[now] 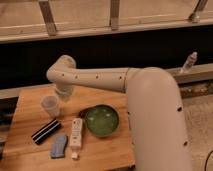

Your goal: Place the eraser on the white sponge

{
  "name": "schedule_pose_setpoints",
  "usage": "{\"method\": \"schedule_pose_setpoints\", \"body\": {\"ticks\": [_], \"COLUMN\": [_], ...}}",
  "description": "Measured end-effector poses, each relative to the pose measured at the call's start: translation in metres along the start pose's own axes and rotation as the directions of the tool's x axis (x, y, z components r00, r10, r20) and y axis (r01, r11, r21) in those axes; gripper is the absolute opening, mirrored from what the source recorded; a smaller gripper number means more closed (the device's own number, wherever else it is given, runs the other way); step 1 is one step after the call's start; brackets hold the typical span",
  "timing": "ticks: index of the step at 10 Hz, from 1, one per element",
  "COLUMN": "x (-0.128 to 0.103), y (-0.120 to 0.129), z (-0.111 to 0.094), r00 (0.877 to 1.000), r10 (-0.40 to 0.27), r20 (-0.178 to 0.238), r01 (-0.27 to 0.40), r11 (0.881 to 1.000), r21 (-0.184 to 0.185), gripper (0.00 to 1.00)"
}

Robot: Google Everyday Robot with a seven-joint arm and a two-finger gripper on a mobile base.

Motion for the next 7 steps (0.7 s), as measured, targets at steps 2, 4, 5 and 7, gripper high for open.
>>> {"method": "schedule_pose_setpoints", "body": {"ticks": [2, 4, 5, 7], "x": [-0.028, -0.048, -0.051, -0.05], "y": [0.027, 0.061, 0.066, 0.064], "z": [-0.001, -0.002, -0.002, -0.003], "r00": [0.971, 0.915, 0.901, 0.901], "r10": [-0.237, -0.403, -0.433, -0.434], "r20": [0.015, 0.011, 0.01, 0.008], "r01": [0.237, 0.403, 0.433, 0.434], "r11": [0.971, 0.915, 0.901, 0.901], "r21": [-0.016, -0.021, -0.02, -0.016], "gripper": [0.0, 0.01, 0.07, 0.29]}}
